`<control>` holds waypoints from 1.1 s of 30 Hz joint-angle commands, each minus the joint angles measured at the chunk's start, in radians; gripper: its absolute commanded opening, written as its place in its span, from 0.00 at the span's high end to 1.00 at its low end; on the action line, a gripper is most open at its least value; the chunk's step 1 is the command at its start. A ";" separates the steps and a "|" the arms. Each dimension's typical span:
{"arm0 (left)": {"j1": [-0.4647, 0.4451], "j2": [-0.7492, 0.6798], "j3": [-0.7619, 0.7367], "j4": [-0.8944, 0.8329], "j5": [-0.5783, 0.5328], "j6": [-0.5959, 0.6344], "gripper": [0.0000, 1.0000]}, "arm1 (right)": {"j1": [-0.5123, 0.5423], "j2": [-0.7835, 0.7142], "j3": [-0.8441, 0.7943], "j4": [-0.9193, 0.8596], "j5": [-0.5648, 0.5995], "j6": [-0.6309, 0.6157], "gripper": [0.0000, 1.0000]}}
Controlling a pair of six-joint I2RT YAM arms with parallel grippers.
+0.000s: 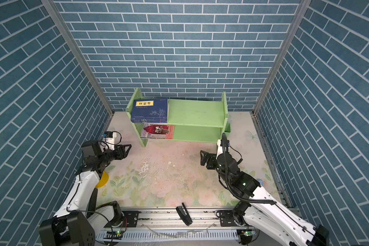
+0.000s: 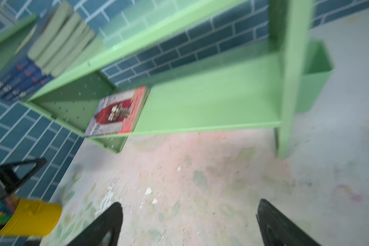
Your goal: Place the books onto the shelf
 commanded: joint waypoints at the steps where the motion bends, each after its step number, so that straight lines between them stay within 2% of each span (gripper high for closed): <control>1: 0.037 0.032 -0.037 0.101 -0.055 0.027 0.26 | -0.040 -0.087 -0.062 0.043 0.243 -0.168 0.01; 4: 0.124 0.090 -0.065 0.214 -0.010 -0.071 0.21 | -0.124 -0.085 -0.078 0.102 0.299 -0.288 0.02; 6: 0.159 0.135 -0.077 0.272 0.025 -0.113 0.16 | -0.198 -0.045 -0.072 0.114 0.329 -0.309 0.01; 9: 0.179 0.195 -0.103 0.373 0.049 -0.121 0.09 | -0.340 0.048 -0.092 0.185 0.283 -0.335 0.01; 12: 0.184 0.253 -0.140 0.500 0.072 -0.138 0.05 | -0.447 0.131 -0.150 0.315 0.259 -0.392 0.01; 13: 0.184 0.272 -0.149 0.543 0.084 -0.148 0.01 | -0.479 0.152 -0.179 0.376 0.245 -0.416 0.01; 17: 0.184 0.358 -0.206 0.760 0.083 -0.206 0.00 | -0.594 0.247 -0.304 0.637 0.202 -0.468 0.01; 20: 0.186 0.429 -0.224 0.891 0.071 -0.261 0.00 | -0.644 0.334 -0.406 0.878 0.177 -0.490 0.01; 25: 0.172 0.457 -0.260 1.057 0.030 -0.272 0.00 | -0.699 0.547 -0.480 1.232 0.127 -0.510 0.01; 29: 0.140 0.457 -0.294 1.137 0.027 -0.274 0.00 | -0.706 0.644 -0.450 1.317 0.062 -0.547 0.01; 33: 0.039 0.422 -0.316 1.155 -0.032 -0.189 0.00 | -0.716 0.750 -0.445 1.420 0.017 -0.577 0.01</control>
